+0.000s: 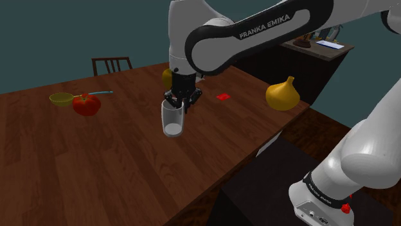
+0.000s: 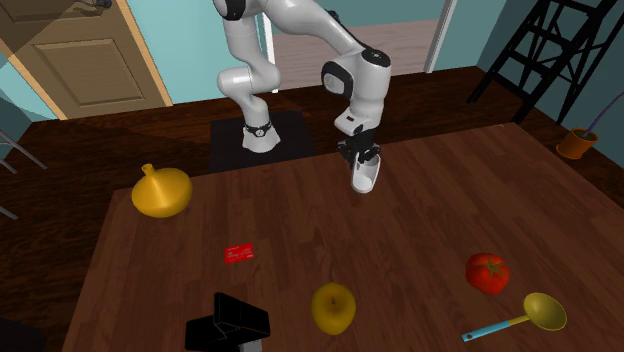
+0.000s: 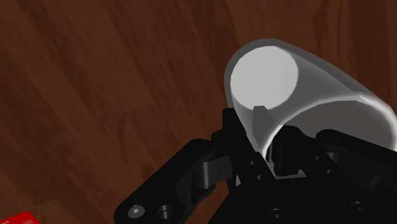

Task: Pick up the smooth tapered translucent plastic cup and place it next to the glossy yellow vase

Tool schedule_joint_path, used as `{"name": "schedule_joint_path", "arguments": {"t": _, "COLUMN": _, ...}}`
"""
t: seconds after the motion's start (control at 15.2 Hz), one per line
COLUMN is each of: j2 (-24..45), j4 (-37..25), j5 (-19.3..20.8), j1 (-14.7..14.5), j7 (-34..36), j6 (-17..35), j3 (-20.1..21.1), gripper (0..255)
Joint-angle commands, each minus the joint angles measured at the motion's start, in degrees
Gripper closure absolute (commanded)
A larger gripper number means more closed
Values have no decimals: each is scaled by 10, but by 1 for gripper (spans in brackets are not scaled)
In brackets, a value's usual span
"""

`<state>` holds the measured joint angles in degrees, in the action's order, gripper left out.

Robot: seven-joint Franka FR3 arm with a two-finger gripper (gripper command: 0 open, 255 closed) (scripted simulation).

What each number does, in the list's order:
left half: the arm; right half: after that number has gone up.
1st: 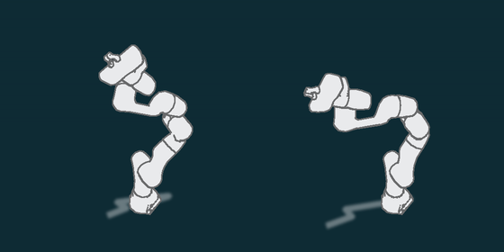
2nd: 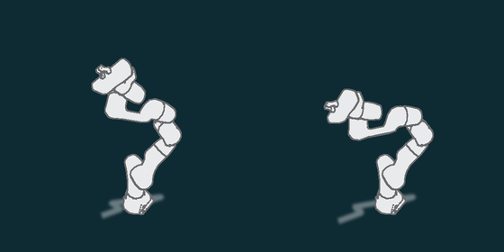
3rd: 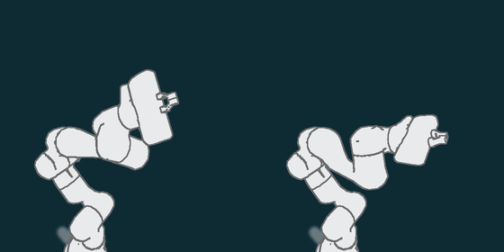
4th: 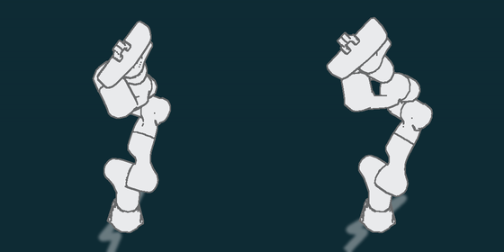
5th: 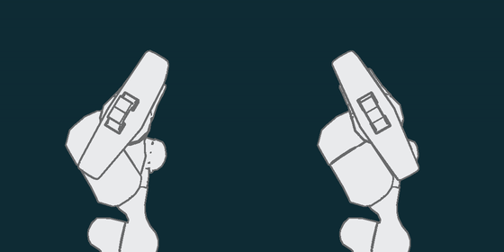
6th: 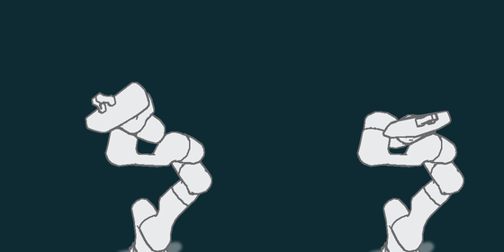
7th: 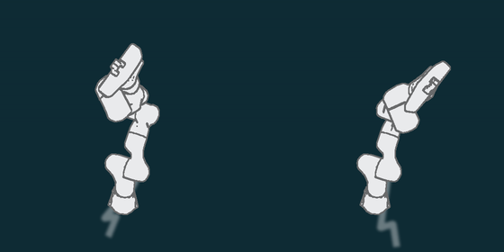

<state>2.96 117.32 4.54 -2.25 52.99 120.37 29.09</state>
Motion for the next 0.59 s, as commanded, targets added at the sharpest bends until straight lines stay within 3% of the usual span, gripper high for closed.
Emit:
{"name": "schedule_joint_path", "arguments": {"t": 0.0, "j2": -8, "j4": -8, "j5": -5, "j1": 0, "j7": -3, "j6": -15, "j3": 0, "gripper": 255}}
{"name": "schedule_joint_path", "arguments": {"t": 0.53, "j2": -28, "j4": -50, "j5": -18, "j1": 2, "j7": -14, "j6": -74, "j3": 0, "gripper": 255}}
